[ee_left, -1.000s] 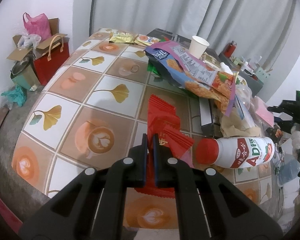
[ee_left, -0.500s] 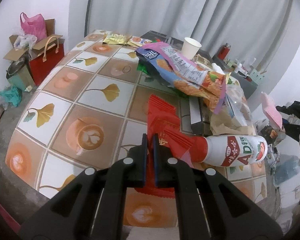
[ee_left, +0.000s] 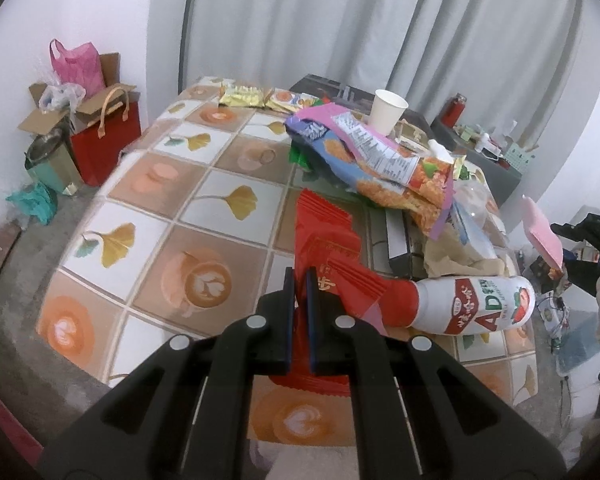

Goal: Collect trash
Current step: 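Carry the red wrapper and pink sponge over the blue wastebasket with both tools, then open the left tool and right tool to drop both items into the wastebasket, then move both tools back over the table toward the snack wrappers, then grasp the white tissue with the left tool while the right tool grasps a yellow snack wrapper, then carry the tissue and yellow wrapper to the wastebasket and open both tools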

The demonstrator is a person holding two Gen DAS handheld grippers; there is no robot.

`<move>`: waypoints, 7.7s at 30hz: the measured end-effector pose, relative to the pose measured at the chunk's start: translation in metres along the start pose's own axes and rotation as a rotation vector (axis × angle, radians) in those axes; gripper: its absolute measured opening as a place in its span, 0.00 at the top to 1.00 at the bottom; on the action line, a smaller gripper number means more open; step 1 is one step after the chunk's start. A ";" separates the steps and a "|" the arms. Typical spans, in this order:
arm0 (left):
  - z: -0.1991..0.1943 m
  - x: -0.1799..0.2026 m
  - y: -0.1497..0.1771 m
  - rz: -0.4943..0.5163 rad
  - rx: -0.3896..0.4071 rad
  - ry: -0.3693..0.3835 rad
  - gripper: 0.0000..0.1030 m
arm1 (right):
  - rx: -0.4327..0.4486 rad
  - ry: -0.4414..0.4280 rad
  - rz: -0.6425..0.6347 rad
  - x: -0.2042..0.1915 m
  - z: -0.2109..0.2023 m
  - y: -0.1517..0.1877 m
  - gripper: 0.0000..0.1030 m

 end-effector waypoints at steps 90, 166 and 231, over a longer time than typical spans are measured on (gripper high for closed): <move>-0.034 0.345 -0.018 0.272 -0.012 0.636 0.08 | 0.592 0.479 -0.588 -0.011 -0.177 0.012 0.17; 0.258 0.230 -0.165 0.191 -0.376 0.297 0.95 | -0.099 -0.169 -0.122 -0.075 0.197 -0.090 0.93; 0.091 0.588 0.136 0.466 -0.671 0.787 0.95 | 0.329 0.512 -0.209 0.225 -0.204 -0.072 0.94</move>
Point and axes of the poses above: each gripper's, at about its wrist camera, not at the fingertips, and z roughly the way its jaws point, x to its right, y to its underside, the point moved 6 cm from there along z, roughly the way its jaws point, and after that the axes turned 6 degrees about x, right-handed, at the moved point
